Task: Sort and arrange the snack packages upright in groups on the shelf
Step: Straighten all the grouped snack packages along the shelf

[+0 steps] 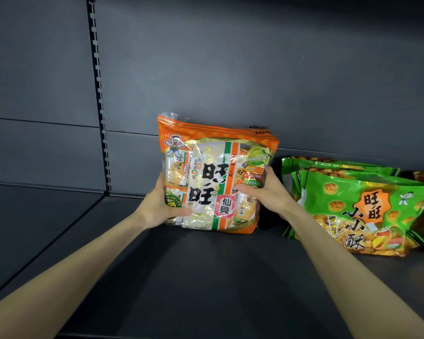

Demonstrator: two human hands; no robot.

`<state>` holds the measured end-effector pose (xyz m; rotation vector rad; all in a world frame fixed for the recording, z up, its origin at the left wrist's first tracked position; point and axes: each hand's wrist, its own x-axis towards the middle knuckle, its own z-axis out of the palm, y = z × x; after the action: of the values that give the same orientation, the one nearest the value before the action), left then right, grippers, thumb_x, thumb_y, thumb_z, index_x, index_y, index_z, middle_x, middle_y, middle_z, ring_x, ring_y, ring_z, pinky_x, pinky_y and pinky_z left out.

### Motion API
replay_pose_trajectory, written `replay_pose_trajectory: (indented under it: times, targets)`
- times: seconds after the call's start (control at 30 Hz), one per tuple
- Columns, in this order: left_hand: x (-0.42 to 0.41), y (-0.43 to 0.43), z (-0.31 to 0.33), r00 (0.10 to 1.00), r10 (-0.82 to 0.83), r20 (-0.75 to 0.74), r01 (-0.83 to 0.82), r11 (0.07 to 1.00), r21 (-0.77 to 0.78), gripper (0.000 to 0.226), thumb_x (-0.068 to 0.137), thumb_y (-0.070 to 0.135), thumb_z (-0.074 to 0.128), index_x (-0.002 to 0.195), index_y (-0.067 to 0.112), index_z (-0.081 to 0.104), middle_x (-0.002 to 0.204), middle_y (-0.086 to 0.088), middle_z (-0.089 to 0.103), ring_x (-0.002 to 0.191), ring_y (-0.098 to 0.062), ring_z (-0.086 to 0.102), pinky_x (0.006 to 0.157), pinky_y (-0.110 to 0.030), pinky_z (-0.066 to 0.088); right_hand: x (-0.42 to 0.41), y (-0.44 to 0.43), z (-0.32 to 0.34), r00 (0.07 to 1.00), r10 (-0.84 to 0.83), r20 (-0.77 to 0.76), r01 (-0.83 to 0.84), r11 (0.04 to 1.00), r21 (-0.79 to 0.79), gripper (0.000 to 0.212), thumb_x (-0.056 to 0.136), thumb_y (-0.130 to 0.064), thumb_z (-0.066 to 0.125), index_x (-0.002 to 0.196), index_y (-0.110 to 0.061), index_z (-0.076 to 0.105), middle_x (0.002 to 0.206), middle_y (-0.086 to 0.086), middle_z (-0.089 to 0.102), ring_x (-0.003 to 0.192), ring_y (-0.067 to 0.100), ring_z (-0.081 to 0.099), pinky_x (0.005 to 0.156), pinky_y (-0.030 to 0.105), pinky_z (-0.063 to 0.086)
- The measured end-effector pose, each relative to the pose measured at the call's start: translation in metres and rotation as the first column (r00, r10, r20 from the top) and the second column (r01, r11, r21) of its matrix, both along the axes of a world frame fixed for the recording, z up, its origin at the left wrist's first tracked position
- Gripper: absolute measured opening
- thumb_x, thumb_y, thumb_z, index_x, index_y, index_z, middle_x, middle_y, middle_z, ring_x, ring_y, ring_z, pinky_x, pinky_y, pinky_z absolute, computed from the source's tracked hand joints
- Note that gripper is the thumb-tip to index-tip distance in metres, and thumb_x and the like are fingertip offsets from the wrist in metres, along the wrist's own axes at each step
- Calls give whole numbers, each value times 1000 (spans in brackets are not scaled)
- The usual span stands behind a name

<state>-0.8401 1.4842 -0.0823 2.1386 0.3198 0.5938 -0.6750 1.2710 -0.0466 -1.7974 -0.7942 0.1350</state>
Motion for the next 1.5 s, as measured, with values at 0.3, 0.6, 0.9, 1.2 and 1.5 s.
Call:
replay_pose_trajectory:
  times: [0.3,0.6,0.9,1.2,1.5]
  targets:
    - [10,-11,-2,999,-46,-4,46,998,-39,98,68,16,82,144,22,20,121,9,55,110,-11,55,96,-27,42,0,-12,3,1000,-12,-19,12,1000,-11,82,74,-21,79,137,-14,27,114,-6,57,110,17,60,95,37,49]
    - [9,-6,-1,999,-30,-38,29,999,-29,96,69,16,82,143,20,21,112,11,57,104,-12,57,97,-31,45,1,-8,3,1000,-17,-10,16,998,-60,79,74,-26,79,134,-16,29,124,1,59,111,18,60,99,44,48]
    - [9,-6,-1,998,-30,-56,29,999,-17,97,71,19,81,144,22,18,113,12,56,106,-12,56,98,-32,44,-3,-10,2,999,-37,23,38,996,-76,77,74,-27,79,133,-17,31,123,-1,59,111,18,60,99,43,48]
    - [12,-16,2,996,-3,-86,6,999,39,98,72,24,80,145,23,15,114,11,56,102,-10,54,93,-29,42,-2,-18,8,998,-51,27,54,990,-132,81,76,-30,77,137,-15,27,124,0,58,111,18,59,92,35,49]
    - [2,-18,9,981,102,-167,-91,993,73,78,74,29,78,136,14,32,128,-1,57,117,-21,54,95,-34,45,-5,-20,14,996,-90,-7,86,976,-200,88,71,-34,80,138,-14,27,125,3,60,109,20,62,95,40,50]
